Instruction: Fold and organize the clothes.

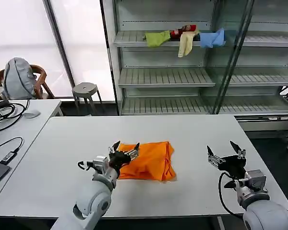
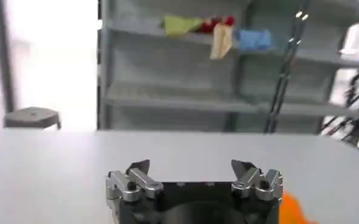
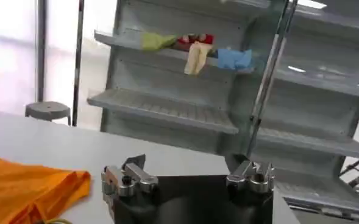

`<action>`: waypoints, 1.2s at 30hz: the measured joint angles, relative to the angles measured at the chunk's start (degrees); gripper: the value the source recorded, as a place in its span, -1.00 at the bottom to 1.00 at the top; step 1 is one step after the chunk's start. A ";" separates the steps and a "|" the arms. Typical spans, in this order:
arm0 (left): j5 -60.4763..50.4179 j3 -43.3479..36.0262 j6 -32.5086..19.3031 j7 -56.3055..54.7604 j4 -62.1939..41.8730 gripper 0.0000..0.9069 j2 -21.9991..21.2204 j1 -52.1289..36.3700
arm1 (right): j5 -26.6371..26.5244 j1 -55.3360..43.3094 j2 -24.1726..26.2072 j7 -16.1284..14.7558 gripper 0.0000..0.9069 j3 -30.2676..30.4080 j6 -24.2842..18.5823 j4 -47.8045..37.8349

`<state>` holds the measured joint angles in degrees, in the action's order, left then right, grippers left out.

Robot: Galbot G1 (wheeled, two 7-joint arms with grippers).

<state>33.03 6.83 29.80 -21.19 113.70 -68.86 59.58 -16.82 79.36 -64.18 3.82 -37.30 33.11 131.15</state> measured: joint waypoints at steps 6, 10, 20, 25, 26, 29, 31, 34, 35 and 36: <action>-1.21 0.32 0.67 -3.14 -0.77 1.00 0.30 2.14 | 0.34 0.39 -0.18 0.02 1.00 0.01 0.00 0.50; -0.89 0.28 0.66 -4.81 -1.63 1.00 0.35 2.45 | 0.62 0.90 -0.30 0.04 1.00 -0.12 0.00 0.88; -2.70 -1.18 0.19 -7.42 -3.84 1.00 -0.27 1.93 | 0.78 1.82 -0.26 0.11 1.00 -0.53 0.00 1.56; -3.79 -1.92 1.02 -8.62 -4.27 1.00 -0.04 2.00 | 0.81 1.75 -0.14 0.12 1.00 -0.60 0.00 1.56; -3.84 -2.04 1.30 -8.88 -4.29 1.00 0.00 2.01 | 0.82 1.71 -0.14 0.13 1.00 -0.55 0.00 1.56; -3.79 -2.32 1.84 -9.38 -4.66 1.00 -0.04 1.83 | 0.97 1.58 -0.22 0.15 1.00 -0.26 0.00 1.40; -3.41 -2.34 1.97 -9.79 -5.04 1.00 -0.17 1.55 | 1.08 1.52 -0.28 0.16 1.00 -0.07 0.00 1.29; -2.41 -2.32 2.20 -10.22 -5.54 1.00 -0.21 1.09 | 1.16 1.51 -0.29 0.16 1.00 0.10 0.00 1.19; -2.13 -2.32 2.22 -10.27 -5.69 1.00 -0.22 0.98 | 1.17 1.51 -0.28 0.16 1.00 0.12 0.00 1.17; -1.82 -2.34 2.23 -10.32 -5.82 1.00 -0.23 0.90 | 1.18 1.51 -0.29 0.16 1.00 0.12 0.00 1.13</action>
<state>31.21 4.48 32.03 -31.51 107.89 -69.09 60.47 -15.65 80.87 -64.47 3.98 -37.17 33.11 132.28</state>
